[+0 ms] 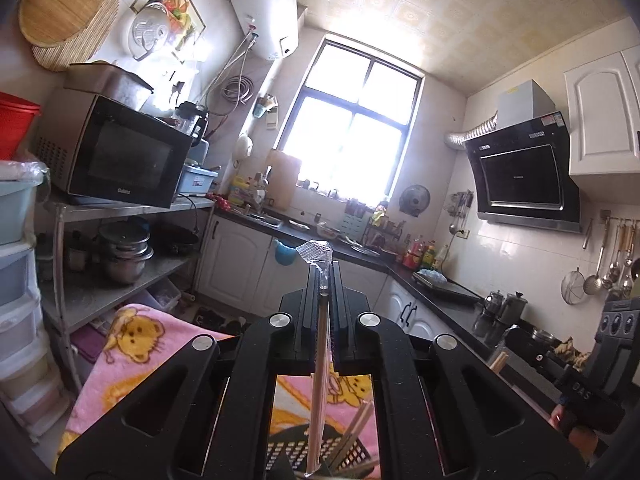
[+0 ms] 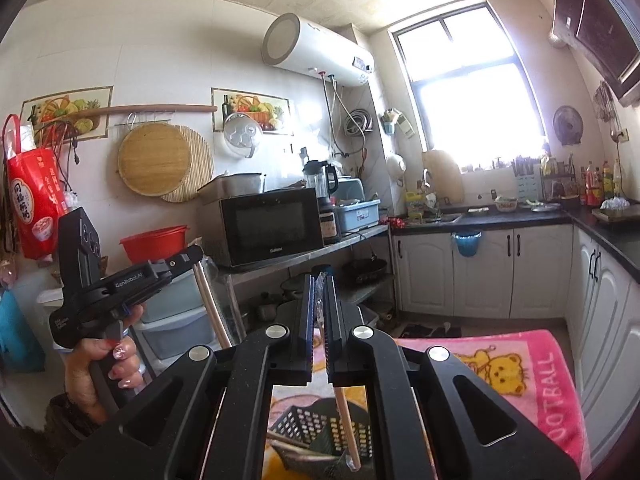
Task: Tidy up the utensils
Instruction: 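Lift both held chopsticks and carry them over the green caddy, then lower both held chopsticks into the caddy and open both grippers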
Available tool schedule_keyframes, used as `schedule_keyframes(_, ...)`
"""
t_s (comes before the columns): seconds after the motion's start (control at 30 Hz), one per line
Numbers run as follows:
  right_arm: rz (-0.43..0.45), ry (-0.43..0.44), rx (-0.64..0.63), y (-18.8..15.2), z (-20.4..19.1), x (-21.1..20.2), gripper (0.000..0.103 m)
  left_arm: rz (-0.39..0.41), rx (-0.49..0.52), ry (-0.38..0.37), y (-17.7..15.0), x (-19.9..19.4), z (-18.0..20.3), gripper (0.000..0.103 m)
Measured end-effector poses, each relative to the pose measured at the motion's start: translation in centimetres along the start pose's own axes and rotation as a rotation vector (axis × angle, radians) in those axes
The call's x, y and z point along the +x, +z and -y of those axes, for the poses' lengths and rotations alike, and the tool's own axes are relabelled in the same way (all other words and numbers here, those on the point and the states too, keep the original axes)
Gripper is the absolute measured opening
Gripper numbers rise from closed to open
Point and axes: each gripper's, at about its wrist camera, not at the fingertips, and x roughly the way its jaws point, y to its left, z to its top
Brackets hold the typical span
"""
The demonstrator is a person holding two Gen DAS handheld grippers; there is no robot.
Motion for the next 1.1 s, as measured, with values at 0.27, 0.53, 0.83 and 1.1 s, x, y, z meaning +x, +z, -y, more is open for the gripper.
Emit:
schedule_keyframes(0.27,0.004,0.000,0.007,-0.1,0.6,2.3,0.004,0.010,-0.028,0.037,-1.1,1.9,-1.0,0.002)
schedule_keyframes(0.53,-0.057,-0.004,0.041,-2.4,2.0,5.1,0.004,-0.015,-0.041,0.088,-4.2,3.8,-2.3,0.002)
schedule_keyframes(0.83,-0.081,-0.007,0.048,-4.6,2.4,6.7,0.004,-0.047,-0.019,0.116,-7.0,5.6,-2.8,0.002)
schedule_keyframes(1.1,-0.121,-0.019,0.061,-6.5,2.5,8.1,0.005,-0.117,0.009,0.091,-9.7,6.8,-3.0,0.002)
